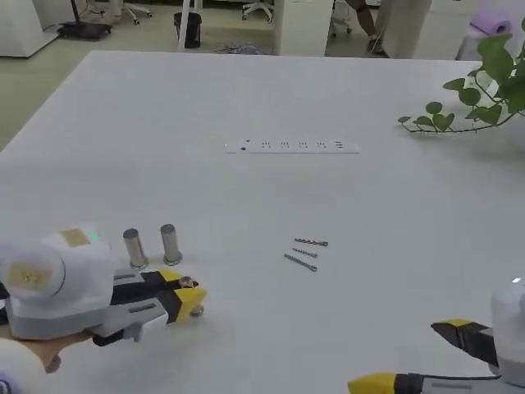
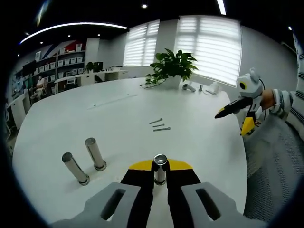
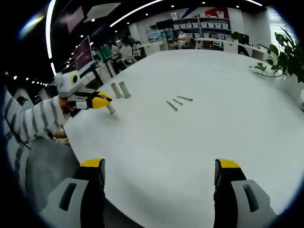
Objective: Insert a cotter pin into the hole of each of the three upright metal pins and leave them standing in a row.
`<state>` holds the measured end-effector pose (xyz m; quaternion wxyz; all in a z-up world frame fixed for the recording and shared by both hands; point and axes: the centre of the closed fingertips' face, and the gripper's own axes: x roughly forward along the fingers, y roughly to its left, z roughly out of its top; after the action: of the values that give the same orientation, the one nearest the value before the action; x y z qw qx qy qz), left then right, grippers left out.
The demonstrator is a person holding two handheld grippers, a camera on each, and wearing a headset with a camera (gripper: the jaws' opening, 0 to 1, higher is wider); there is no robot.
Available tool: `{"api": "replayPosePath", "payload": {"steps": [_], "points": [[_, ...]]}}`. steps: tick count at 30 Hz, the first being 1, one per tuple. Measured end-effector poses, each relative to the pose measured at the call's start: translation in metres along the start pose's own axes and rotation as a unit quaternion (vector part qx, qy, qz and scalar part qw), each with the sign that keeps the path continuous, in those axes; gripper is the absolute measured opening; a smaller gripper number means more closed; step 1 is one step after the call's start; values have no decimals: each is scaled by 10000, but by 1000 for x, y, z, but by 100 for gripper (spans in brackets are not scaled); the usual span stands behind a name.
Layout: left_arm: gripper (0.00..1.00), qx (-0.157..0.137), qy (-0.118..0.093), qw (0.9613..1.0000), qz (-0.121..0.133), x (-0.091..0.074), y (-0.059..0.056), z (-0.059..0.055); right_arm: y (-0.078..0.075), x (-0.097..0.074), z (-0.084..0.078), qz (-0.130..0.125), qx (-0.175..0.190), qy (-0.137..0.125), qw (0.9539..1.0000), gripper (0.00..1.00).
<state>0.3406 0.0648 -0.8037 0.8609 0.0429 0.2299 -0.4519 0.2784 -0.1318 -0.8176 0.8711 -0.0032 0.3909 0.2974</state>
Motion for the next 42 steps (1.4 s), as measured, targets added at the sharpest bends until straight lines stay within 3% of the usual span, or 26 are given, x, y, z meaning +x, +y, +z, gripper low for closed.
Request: {"api": "replayPosePath", "payload": {"steps": [5,7,15,26,32,42], "points": [[7,116,-15,9998,-131,3,-9,1,2,1,0,42,-2,-12,10000,97],[7,330,48,9992,-213,5,-15,-3,3,1,1,73,-10,-25,10000,97],[7,622,238,9974,-281,14,-22,-15,7,4,-4,177,18,74,9998,97],[7,719,213,9966,-347,19,-26,-19,10,5,-7,243,-26,152,9996,97],[7,908,330,9946,-380,19,-28,-24,12,5,-8,259,-48,192,9995,97],[8,802,297,9957,-342,19,-27,-24,13,5,-8,279,-65,212,9994,97]]}}
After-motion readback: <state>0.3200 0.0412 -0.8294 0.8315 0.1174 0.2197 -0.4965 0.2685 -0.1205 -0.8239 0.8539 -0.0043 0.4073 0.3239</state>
